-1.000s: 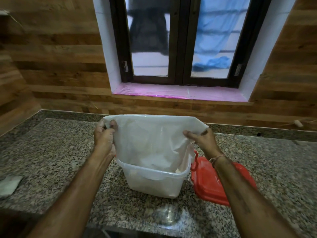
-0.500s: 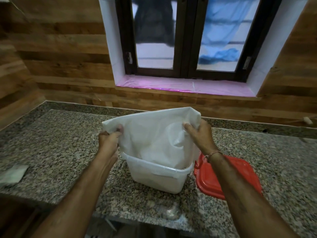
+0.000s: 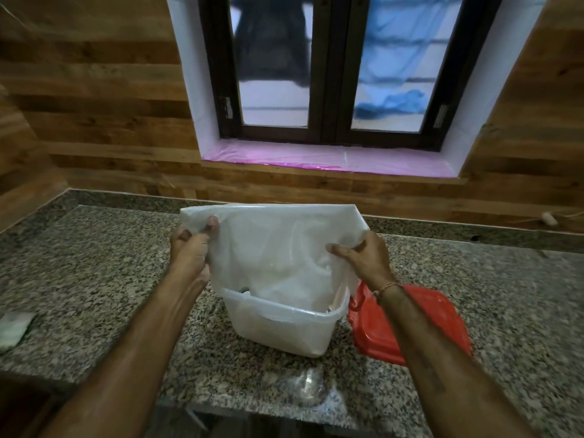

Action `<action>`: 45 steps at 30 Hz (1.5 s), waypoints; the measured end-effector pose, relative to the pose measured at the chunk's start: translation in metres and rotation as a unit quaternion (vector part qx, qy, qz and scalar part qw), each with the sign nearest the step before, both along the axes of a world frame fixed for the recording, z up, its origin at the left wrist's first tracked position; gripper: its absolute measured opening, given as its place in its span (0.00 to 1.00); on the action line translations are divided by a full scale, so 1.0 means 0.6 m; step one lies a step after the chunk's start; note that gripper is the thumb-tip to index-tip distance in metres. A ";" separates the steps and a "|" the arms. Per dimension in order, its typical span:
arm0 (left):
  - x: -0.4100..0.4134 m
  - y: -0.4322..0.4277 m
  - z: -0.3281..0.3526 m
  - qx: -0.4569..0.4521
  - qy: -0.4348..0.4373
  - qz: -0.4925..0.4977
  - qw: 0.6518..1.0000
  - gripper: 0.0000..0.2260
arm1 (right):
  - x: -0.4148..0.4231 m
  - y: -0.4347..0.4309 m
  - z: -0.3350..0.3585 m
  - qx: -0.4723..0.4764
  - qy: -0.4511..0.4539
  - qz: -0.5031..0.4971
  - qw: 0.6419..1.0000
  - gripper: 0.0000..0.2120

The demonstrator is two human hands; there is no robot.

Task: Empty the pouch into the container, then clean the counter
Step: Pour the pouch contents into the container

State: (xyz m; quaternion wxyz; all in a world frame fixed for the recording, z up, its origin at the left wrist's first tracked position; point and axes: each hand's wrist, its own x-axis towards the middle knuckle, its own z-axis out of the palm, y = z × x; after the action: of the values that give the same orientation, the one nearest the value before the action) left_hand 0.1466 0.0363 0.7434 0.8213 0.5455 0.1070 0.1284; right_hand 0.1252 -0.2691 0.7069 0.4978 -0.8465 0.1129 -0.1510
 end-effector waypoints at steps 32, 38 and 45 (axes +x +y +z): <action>-0.006 0.011 -0.034 0.190 -0.026 0.030 0.981 0.10 | -0.020 -0.032 0.011 -0.025 -0.007 0.069 0.997 0.11; 0.007 0.004 -0.041 0.243 -0.007 0.033 0.969 0.13 | -0.025 -0.025 0.008 0.021 -0.041 0.103 0.994 0.11; -0.002 0.002 -0.034 0.311 0.007 -0.065 0.948 0.17 | -0.003 -0.029 0.003 -0.084 0.007 -0.023 0.996 0.14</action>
State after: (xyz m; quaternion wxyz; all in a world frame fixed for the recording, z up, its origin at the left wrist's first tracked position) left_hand 0.1457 0.0373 0.7231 0.6166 0.7806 0.0317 0.0973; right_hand 0.1235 -0.2864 0.7089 0.4206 -0.8836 0.1225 -0.1653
